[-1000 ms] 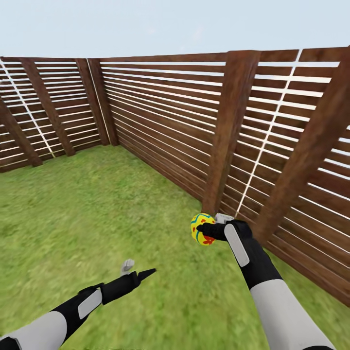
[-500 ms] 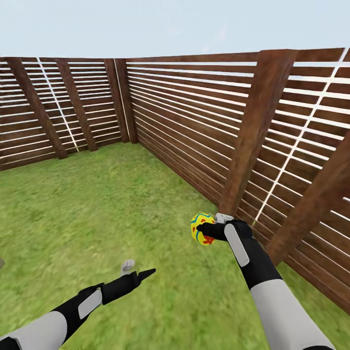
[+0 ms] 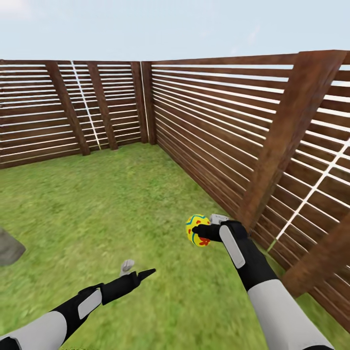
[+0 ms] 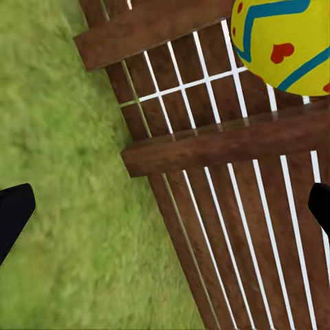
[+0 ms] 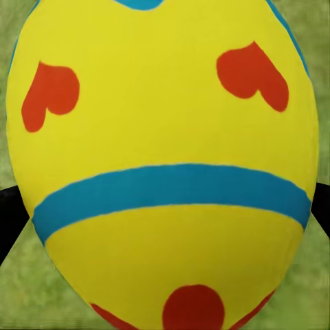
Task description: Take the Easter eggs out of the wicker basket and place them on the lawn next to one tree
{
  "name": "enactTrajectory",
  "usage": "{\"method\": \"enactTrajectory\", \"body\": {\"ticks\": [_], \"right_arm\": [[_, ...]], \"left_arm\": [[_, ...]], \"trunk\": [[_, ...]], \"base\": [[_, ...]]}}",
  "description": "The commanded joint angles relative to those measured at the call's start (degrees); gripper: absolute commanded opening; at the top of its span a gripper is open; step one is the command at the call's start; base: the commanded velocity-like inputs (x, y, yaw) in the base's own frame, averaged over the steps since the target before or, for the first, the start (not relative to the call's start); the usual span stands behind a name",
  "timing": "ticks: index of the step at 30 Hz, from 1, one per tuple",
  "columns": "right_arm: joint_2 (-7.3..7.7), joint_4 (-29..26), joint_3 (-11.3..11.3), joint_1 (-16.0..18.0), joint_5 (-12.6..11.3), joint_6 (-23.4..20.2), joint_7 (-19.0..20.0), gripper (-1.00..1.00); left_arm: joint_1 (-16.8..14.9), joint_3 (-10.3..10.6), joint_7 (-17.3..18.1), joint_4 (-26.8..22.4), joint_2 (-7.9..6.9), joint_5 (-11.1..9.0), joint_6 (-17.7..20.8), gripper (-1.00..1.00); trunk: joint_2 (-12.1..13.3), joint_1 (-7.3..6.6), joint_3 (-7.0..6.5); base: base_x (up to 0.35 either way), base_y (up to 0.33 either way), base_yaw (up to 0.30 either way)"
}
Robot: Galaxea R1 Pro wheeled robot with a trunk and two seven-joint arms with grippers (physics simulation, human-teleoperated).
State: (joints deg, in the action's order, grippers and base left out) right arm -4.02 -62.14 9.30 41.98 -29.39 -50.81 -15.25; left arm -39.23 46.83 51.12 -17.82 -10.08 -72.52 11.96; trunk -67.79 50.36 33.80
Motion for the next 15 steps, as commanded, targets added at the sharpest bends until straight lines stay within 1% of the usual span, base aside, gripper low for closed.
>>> {"method": "enactTrajectory", "body": {"ticks": [1,12,15], "right_arm": [[-0.05,0.0,0.2,0.0,-0.6,-0.1,-0.6,-1.0],[-0.14,0.1,0.5,0.0,-0.6,-0.1,-0.7,-1.0],[-0.15,0.0,0.5,0.0,-0.6,-0.1,-0.7,-1.0]], "left_arm": [[-0.1,0.3,0.1,0.0,-0.03,-0.6,0.6,1.0],[-0.1,0.3,0.1,0.0,0.03,-0.6,0.6,1.0],[-0.1,0.3,0.1,0.0,0.06,-0.6,0.6,1.0]], "trunk": [[0.0,0.01,0.0],[0.0,0.01,-0.64],[0.0,0.01,-0.81]], "base": [[0.1,-0.077,0.261],[0.014,-0.008,0.255],[0.174,-0.153,0.254]]}}
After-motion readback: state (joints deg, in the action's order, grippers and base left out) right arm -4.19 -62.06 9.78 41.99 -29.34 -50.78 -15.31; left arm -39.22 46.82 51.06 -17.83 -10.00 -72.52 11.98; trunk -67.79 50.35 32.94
